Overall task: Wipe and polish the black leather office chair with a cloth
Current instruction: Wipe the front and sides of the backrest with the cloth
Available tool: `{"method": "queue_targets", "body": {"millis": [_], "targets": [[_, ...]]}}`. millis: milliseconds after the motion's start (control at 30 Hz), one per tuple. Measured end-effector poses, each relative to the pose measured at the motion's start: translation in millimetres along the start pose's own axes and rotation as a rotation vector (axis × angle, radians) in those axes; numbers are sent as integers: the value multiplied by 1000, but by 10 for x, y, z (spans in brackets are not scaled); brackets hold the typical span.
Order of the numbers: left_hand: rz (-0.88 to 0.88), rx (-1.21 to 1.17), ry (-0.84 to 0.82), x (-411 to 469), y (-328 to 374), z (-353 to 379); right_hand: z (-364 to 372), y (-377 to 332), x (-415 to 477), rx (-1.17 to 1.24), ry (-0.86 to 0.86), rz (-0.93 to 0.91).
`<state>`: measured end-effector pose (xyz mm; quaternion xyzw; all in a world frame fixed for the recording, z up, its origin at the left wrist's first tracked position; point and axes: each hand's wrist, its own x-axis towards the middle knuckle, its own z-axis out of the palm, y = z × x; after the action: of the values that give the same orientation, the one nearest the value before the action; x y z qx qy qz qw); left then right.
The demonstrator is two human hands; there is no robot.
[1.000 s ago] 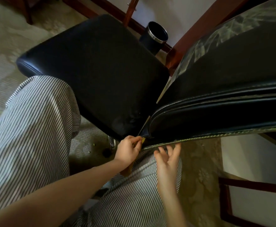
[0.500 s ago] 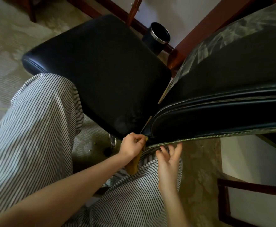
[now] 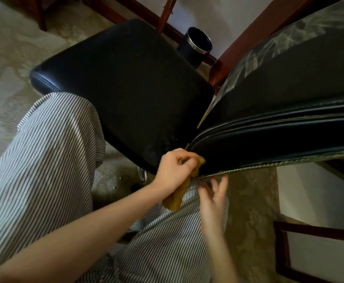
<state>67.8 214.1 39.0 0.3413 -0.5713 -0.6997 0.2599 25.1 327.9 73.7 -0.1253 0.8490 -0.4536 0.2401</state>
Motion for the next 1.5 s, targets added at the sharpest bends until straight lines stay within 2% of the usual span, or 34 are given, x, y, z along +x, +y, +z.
{"method": "queue_targets", "body": {"millis": [67,133,233,333,433,700,833,1067,1267,1367,1433,1500], "targets": [[-41,43,211,-2,-154,-55,-24,-27,10,-17,3,3],[-198,99,303,22,-355,-120,-38,-84,19,-27,-4,-5],[-338,119,227,90,-546,-162,-10,-174,52,-35,-10,-25],[-218,64,132,159,-557,-89,66,-208,111,-57,20,-41],[-190,-68,21,161,-518,48,123,-223,164,-42,54,-80],[-73,61,65,180,-656,202,112,-138,241,-20,98,-98],[-149,260,81,369,-761,196,119,-161,244,-17,101,-68],[-223,498,-78,421,-827,147,108,-160,217,-59,136,-57],[-284,346,-103,206,-877,23,125,-193,204,-66,140,-69],[-172,275,-139,195,-760,-27,126,-220,205,-70,150,-57],[-16,381,-182,290,-640,-94,131,-250,213,-80,145,-53],[141,585,-201,467,-545,-180,137,-255,217,-94,135,-37]]}}
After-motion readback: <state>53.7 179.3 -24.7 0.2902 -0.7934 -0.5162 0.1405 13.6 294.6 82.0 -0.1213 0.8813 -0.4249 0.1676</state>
